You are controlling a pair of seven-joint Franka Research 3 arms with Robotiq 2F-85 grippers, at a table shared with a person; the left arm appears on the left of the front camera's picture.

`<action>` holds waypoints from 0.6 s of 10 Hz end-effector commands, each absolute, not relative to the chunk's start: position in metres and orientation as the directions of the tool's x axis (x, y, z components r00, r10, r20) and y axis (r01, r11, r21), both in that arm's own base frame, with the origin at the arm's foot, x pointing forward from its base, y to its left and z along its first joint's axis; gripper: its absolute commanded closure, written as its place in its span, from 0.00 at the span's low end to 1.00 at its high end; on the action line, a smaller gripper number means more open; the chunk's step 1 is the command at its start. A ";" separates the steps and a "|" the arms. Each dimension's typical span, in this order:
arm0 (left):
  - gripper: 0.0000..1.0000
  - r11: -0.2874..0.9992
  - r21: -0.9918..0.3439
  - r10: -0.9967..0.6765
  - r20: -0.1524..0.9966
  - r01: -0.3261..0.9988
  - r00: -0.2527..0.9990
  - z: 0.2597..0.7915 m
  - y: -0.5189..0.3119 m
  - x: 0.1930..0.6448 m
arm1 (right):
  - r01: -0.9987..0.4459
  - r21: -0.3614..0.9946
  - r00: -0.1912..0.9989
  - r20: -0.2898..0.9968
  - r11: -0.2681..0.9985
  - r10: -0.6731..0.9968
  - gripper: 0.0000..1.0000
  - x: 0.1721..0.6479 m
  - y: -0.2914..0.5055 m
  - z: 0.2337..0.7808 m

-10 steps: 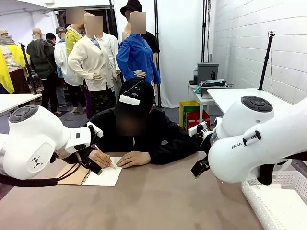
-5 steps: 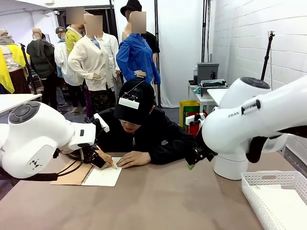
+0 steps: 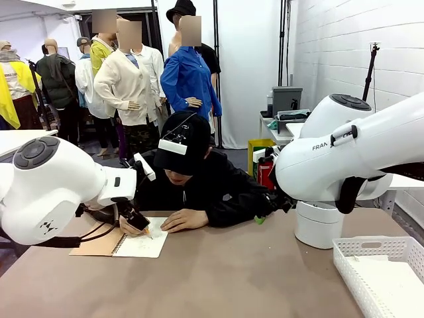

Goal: Sort the paper based on its condition.
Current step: If a person hands you a paper, place it in the Organizing basket , and if it's crumpled, put it in the Trash can.

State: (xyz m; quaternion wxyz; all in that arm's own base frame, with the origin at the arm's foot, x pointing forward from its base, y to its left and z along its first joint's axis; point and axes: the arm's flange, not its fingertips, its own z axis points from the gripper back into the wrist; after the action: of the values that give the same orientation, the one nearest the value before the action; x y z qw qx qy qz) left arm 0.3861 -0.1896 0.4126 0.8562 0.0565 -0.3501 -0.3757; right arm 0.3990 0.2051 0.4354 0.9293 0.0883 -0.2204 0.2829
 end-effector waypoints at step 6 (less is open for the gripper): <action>0.00 0.637 0.303 -0.718 0.566 0.709 0.404 0.419 -0.173 0.390 | -0.596 0.176 0.762 0.430 0.784 0.483 0.00 0.404 0.218 0.434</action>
State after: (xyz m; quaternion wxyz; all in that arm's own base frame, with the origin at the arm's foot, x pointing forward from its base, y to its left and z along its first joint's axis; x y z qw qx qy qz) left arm 0.3882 -0.1883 0.4082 0.8540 0.0423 -0.3457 -0.3866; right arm 0.3952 0.2151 0.4330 0.9300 0.1137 -0.2036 0.2841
